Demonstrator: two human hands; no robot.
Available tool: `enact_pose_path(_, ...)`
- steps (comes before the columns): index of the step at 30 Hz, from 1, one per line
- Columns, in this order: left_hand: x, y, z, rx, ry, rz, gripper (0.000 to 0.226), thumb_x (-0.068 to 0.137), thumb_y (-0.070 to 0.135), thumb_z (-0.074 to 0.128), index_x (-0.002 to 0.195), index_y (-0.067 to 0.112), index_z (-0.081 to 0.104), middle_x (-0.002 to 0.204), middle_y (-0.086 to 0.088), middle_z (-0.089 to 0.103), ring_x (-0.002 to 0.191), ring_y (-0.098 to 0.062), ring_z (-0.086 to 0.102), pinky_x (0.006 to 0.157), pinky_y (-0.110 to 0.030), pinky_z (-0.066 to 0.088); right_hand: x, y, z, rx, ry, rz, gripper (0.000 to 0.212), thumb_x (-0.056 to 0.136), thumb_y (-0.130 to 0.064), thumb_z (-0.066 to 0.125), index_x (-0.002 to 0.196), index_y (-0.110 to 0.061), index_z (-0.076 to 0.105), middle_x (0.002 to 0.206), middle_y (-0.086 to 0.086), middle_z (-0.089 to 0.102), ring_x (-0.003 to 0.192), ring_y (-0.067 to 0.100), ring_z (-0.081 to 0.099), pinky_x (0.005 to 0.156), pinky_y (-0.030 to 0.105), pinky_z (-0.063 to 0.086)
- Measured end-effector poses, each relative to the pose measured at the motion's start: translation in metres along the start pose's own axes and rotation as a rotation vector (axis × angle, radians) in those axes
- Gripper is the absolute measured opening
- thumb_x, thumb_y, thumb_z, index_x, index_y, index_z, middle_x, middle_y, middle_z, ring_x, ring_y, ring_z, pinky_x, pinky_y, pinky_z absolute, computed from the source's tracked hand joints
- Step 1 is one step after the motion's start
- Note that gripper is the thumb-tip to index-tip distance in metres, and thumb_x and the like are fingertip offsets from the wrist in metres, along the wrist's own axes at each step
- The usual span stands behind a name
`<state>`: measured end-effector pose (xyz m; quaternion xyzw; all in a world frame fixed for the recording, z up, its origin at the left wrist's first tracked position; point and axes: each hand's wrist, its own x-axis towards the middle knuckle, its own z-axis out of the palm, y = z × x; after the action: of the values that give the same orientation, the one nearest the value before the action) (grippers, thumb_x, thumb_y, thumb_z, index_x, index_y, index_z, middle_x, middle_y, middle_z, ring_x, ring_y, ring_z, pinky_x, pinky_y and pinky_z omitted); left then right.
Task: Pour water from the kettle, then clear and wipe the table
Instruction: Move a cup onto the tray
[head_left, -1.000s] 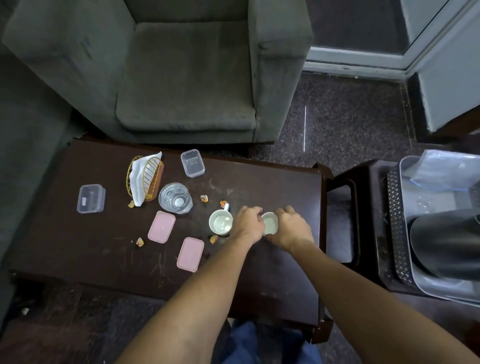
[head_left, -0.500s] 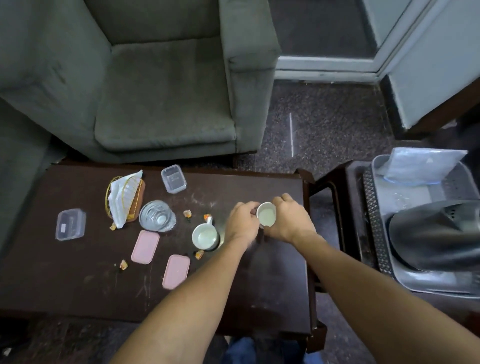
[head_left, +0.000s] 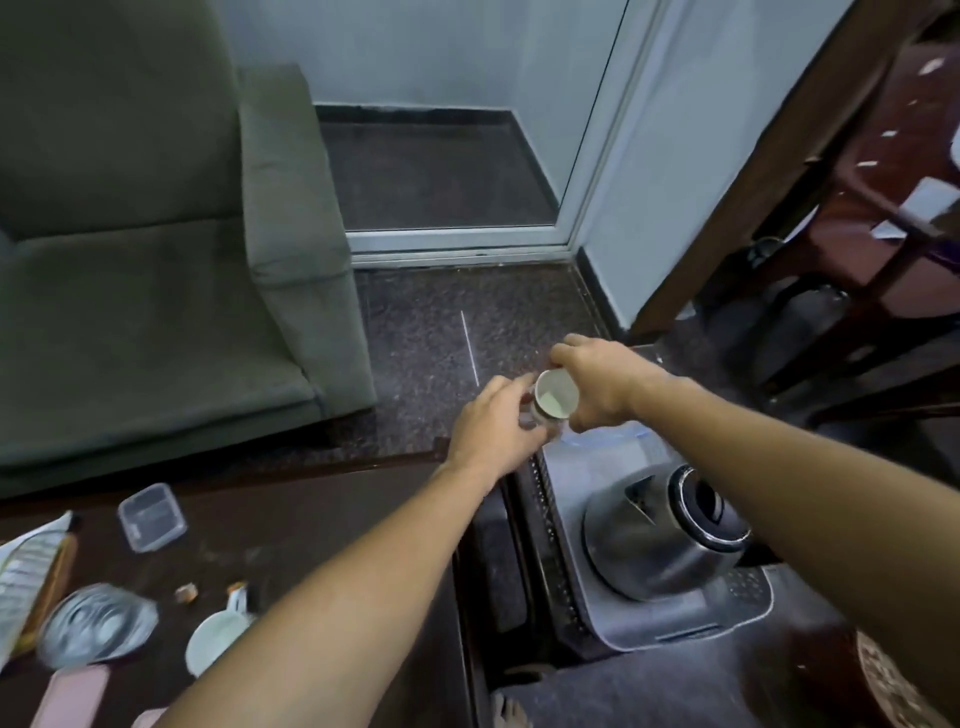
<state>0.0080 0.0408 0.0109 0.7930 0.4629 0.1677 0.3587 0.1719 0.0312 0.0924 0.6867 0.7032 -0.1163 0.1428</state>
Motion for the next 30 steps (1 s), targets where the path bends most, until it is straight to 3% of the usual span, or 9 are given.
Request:
enact_pose_path(4, 0.025, 0.029, 0.041, -0.03, -0.068, 0.038, 0.065, 0.083, 0.049, 0.077, 0.142, 0.036, 0.055, 0.122, 0.004, 0.064, 0.112, -0.024, 0.066, 0.095, -0.043, 0.053, -0.01, 0.063, 0.002, -0.077, -0.096, -0.015, 0.077, 0.063, -0.033, 0.088, 0.131, -0.017, 0.054, 0.119, 0.003, 0.053, 0.108, 0.027, 0.062, 0.082, 0.032, 0.047)
enact_pose_path(8, 0.041, 0.041, 0.092, -0.091, -0.177, 0.016, 0.061, 0.089, 0.042, 0.076, 0.145, 0.03, 0.055, 0.132, 0.006, 0.067, 0.112, -0.024, 0.066, 0.099, -0.041, 0.052, -0.016, 0.108, 0.03, -0.074, -0.176, -0.024, 0.079, 0.064, -0.032, 0.087, 0.135, -0.021, 0.054, 0.125, 0.002, 0.055, 0.113, 0.027, 0.062, 0.091, 0.034, 0.05)
enact_pose_path(11, 0.052, 0.042, 0.119, -0.151, -0.215, -0.023, 0.047, 0.092, 0.036, 0.074, 0.138, 0.03, 0.063, 0.127, 0.008, 0.072, 0.115, -0.018, 0.066, 0.098, -0.036, 0.053, -0.014, 0.131, 0.056, -0.066, -0.215, -0.054, 0.08, 0.065, -0.03, 0.087, 0.137, -0.025, 0.053, 0.129, 0.0, 0.054, 0.113, 0.027, 0.062, 0.093, 0.036, 0.052)
enact_pose_path(18, 0.071, 0.036, 0.164, -0.254, -0.331, -0.132, 0.037, 0.098, 0.026, 0.068, 0.134, 0.033, 0.067, 0.117, 0.011, 0.075, 0.113, -0.012, 0.067, 0.101, -0.035, 0.053, -0.009, 0.169, 0.108, 0.004, -0.209, -0.109, 0.072, 0.069, -0.024, 0.081, 0.136, -0.021, 0.054, 0.129, 0.002, 0.055, 0.112, 0.027, 0.063, 0.094, 0.039, 0.053)
enact_pose_path(23, 0.08, 0.031, 0.186, -0.334, -0.319, -0.19, 0.043, 0.1, 0.017, 0.06, 0.14, 0.033, 0.061, 0.114, 0.007, 0.073, 0.089, -0.017, 0.067, 0.09, -0.042, 0.058, -0.003, 0.186, 0.127, 0.108, -0.148, -0.104, 0.066, 0.078, -0.027, 0.075, 0.139, -0.018, 0.054, 0.135, 0.005, 0.055, 0.118, 0.03, 0.061, 0.097, 0.04, 0.051)
enact_pose_path(30, 0.086, 0.029, 0.201, -0.379, -0.301, -0.254, 0.038, 0.102, 0.024, 0.056, 0.136, 0.039, 0.061, 0.115, 0.008, 0.075, 0.103, -0.022, 0.073, 0.091, -0.046, 0.059, 0.0, 0.196, 0.14, 0.124, -0.125, -0.109, 0.069, 0.082, -0.03, 0.072, 0.147, -0.018, 0.05, 0.145, 0.004, 0.053, 0.122, 0.03, 0.061, 0.1, 0.042, 0.051)
